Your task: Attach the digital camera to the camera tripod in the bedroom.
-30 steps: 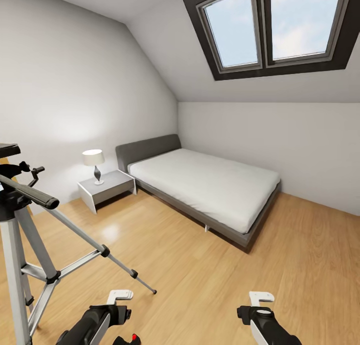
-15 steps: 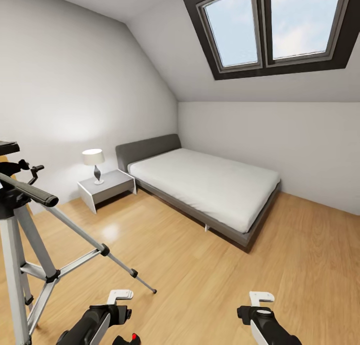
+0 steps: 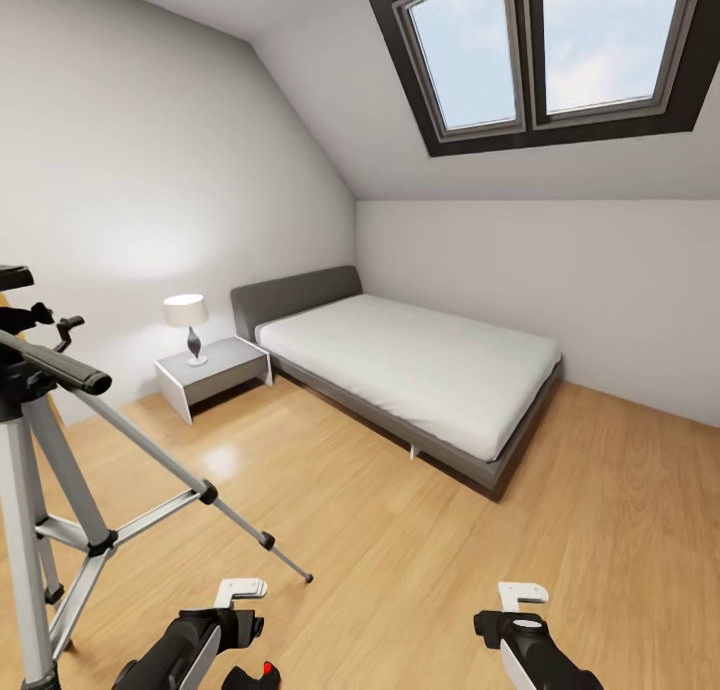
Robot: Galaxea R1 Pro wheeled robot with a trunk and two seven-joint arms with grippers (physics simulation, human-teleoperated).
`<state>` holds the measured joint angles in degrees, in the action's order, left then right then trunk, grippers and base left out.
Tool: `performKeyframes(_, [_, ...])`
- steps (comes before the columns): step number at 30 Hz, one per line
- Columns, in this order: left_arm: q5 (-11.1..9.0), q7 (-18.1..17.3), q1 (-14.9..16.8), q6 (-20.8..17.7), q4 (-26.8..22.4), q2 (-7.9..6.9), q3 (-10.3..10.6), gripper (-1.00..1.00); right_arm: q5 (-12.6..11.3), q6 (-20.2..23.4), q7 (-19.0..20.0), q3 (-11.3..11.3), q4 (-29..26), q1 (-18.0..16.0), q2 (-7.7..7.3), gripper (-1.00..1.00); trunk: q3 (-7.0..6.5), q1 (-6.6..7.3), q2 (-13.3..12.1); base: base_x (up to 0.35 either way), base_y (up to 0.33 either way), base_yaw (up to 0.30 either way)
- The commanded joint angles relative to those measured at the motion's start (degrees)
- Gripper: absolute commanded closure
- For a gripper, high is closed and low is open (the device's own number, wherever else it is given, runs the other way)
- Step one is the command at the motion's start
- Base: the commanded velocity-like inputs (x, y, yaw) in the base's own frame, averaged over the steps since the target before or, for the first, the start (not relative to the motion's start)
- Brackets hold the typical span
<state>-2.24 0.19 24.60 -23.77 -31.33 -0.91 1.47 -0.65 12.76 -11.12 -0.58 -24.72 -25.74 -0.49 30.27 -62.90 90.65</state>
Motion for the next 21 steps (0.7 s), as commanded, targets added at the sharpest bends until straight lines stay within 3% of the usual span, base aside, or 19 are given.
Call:
performKeyframes(1, [-0.23,-0.02,0.03,-0.31,-0.11,-0.04,0.16,-1.0,-0.06,0.28,-0.12,-0.02,-0.13,-0.01,0.02,-1.0,0.25,-0.22,0.45,0.0,0.0,0.0])
performKeyframes(21, [-0.46,0.01,0.03,-0.32,-0.34,-0.12,-0.39,-1.0,-0.09,0.54,-0.08,-0.01,-0.08,-0.01,-0.07,-1.0,3.84,-4.62,8.47,0.0,0.0,0.0])
